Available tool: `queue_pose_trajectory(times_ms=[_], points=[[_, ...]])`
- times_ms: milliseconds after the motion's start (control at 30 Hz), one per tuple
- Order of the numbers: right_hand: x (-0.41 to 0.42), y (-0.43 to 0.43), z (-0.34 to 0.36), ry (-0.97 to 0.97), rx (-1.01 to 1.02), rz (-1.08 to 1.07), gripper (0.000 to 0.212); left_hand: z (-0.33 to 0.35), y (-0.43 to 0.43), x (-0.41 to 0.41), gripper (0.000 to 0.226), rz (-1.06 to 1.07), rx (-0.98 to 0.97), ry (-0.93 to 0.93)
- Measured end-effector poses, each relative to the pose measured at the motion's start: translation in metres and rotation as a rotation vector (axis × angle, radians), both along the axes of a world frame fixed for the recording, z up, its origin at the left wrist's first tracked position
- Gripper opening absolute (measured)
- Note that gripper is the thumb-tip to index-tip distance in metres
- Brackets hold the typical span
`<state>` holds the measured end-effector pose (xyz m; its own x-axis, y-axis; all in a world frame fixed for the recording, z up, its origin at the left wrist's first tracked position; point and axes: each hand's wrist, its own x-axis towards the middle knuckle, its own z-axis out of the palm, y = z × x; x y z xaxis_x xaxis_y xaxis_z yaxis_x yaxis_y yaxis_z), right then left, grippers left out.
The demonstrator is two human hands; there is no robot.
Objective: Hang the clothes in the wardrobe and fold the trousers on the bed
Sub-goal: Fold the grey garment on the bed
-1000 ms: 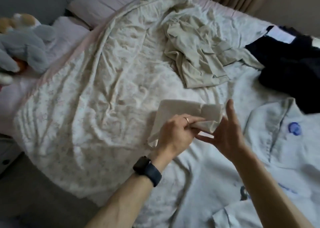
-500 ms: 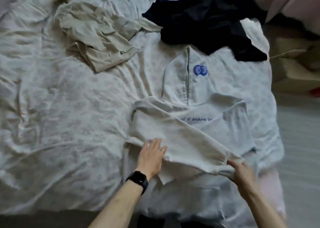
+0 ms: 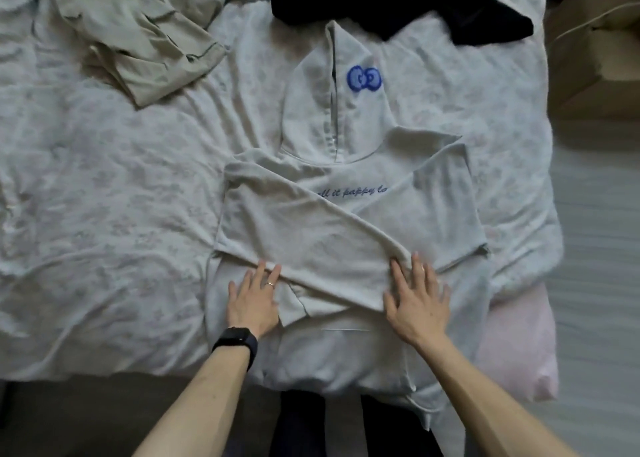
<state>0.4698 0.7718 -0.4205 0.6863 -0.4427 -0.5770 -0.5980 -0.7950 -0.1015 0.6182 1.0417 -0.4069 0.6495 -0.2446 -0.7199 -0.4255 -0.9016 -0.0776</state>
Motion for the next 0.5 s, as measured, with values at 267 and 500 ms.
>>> queue_pose_trajectory(times_ms=[267,500], points=[[0.044,0.018,0.016,-0.186,-0.085,0.084,0.042,0.007,-0.007,0.023,0.064,0.206,-0.181,-0.276],[0.233,0.091,0.047,-0.365,0.188,0.195,0.065,0.006,0.026,0.088,0.07,0.467,-0.258,-0.236]])
